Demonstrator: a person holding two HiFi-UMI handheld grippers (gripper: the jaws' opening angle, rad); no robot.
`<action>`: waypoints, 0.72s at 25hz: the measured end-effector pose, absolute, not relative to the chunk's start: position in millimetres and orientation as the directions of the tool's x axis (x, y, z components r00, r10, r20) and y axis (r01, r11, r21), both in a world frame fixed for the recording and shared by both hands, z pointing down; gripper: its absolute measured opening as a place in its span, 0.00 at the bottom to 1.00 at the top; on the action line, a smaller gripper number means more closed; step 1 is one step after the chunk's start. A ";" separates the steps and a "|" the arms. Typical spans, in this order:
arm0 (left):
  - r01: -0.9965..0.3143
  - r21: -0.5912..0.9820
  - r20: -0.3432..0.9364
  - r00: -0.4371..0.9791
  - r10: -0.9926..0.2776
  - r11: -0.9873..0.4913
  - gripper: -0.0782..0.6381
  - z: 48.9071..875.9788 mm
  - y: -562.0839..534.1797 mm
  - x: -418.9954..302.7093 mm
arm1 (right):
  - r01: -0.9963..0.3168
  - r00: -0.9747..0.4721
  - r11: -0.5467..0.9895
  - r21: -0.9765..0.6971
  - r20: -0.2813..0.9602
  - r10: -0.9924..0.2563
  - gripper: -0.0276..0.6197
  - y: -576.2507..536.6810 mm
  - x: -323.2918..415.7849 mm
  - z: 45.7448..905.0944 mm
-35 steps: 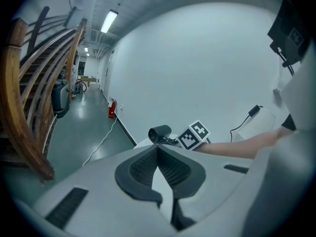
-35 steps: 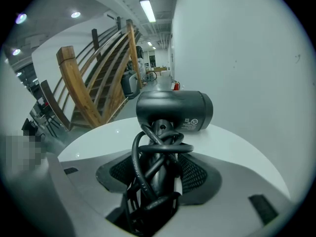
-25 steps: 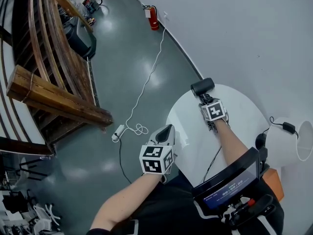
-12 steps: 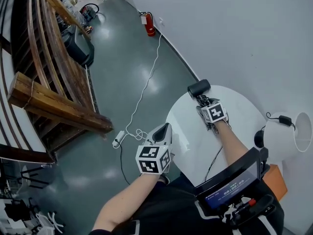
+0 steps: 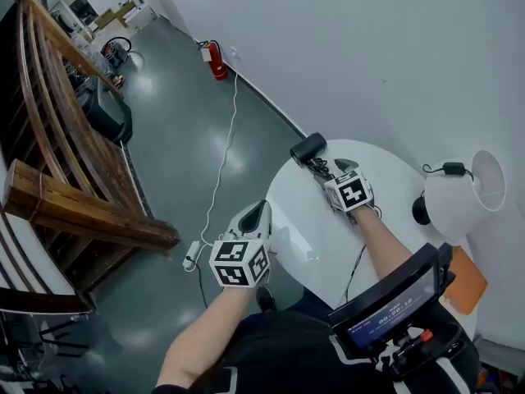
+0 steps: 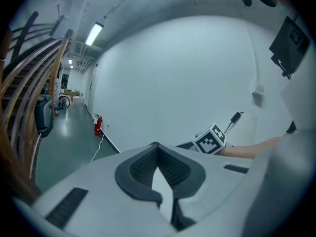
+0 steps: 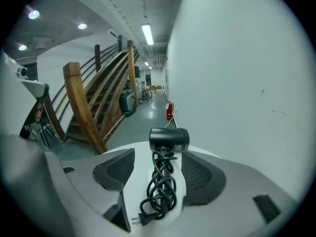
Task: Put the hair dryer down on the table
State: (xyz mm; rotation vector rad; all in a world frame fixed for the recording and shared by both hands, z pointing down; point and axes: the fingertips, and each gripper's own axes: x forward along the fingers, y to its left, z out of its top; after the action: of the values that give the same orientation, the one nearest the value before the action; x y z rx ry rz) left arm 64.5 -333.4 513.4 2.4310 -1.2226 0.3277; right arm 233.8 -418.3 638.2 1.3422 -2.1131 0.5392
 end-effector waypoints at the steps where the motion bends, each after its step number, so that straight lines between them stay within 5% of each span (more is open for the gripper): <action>1: -0.797 0.247 0.368 0.604 -0.707 -0.552 0.12 509.9 -335.1 63.8 | -0.910 -0.339 0.412 -0.040 0.644 -0.686 0.51 -414.9 230.8 629.3; 8: -0.707 0.256 0.317 0.706 -0.634 -0.659 0.12 488.0 -324.6 66.5 | -0.926 -0.336 0.376 -0.047 0.558 -0.758 0.49 -382.1 218.3 568.7; 11: -0.677 0.222 0.305 0.732 -0.609 -0.702 0.12 480.5 -314.0 71.3 | -0.934 -0.328 0.355 -0.046 0.511 -0.795 0.31 -365.5 212.7 543.9; 18: -0.581 0.185 0.219 0.811 -0.543 -0.793 0.12 444.6 -292.4 79.3 | -0.940 -0.326 0.338 -0.053 0.441 -0.837 0.17 -324.3 193.2 496.6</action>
State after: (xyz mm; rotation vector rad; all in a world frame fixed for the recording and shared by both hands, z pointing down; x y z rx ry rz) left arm 79.3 -292.4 444.6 2.7534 -0.8689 0.2253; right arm 193.2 -324.3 496.6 1.5765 -2.2726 0.4293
